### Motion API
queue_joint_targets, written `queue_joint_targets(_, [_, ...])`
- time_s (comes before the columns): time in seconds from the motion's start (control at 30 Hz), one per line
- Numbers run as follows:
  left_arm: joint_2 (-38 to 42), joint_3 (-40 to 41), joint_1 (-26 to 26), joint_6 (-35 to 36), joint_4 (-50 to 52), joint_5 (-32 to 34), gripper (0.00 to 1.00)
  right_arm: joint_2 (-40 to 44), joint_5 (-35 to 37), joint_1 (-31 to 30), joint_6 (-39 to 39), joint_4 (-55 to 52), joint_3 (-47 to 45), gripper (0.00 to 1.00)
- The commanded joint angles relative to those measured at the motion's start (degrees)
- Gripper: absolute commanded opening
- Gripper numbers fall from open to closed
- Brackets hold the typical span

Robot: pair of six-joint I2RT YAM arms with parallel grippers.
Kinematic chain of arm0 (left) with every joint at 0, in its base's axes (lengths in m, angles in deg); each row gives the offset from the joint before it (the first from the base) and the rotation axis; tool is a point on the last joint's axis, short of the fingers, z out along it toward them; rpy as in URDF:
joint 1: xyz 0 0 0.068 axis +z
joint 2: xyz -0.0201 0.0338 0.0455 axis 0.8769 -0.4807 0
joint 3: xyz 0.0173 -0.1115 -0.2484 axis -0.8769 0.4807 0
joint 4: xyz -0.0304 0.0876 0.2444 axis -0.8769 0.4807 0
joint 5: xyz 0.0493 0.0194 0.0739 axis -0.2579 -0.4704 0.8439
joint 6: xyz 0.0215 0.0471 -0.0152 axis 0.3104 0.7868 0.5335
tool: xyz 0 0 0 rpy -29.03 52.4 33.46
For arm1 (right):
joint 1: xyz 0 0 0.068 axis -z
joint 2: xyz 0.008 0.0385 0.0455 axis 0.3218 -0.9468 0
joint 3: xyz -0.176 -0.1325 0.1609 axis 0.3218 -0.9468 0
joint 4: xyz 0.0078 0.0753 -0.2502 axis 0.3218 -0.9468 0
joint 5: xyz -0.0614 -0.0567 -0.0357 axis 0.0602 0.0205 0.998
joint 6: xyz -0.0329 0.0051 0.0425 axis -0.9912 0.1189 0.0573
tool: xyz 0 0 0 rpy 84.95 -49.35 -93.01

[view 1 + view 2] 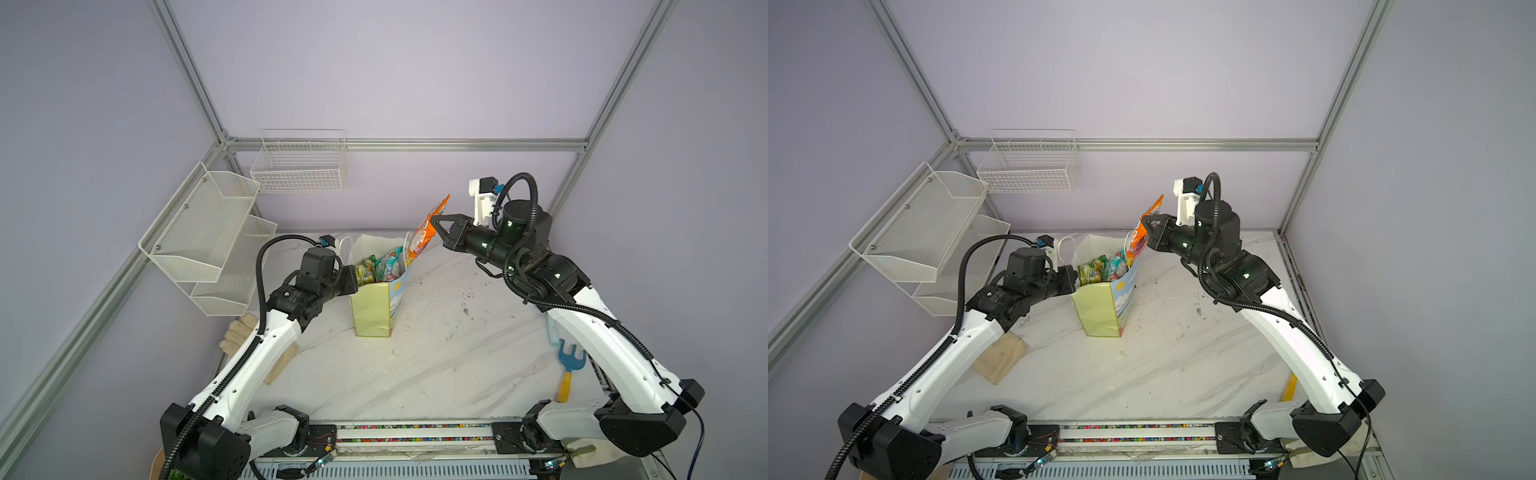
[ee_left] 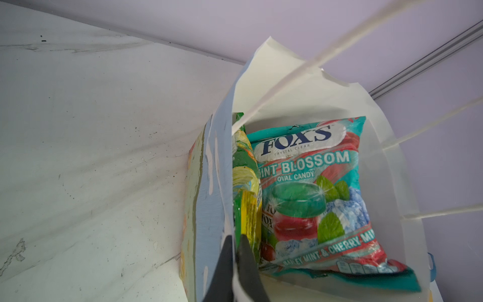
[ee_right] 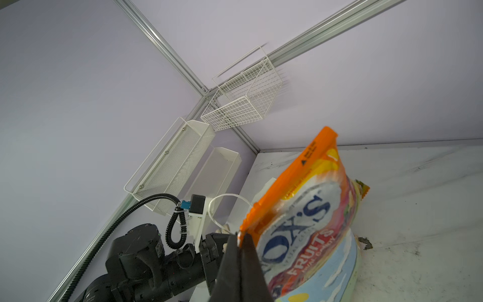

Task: Place the snacks into the paper bag
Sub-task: Place the snack in the paper bag.

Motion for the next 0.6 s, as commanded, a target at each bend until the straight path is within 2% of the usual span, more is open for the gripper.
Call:
queue_joint_targets(0.0, [-0.29, -2.71, 0.69, 1.44, -2.18, 1.46, 0.00, -0.31, 0.80, -1.61, -1.33, 5.05, 3.27, 0.00])
queue_joint_targets(0.57, [0.55, -2.19, 0.73, 1.35, -1.86, 1.90, 0.00, -11.80, 3.35, -10.20, -4.04, 3.83, 17.51, 0.00])
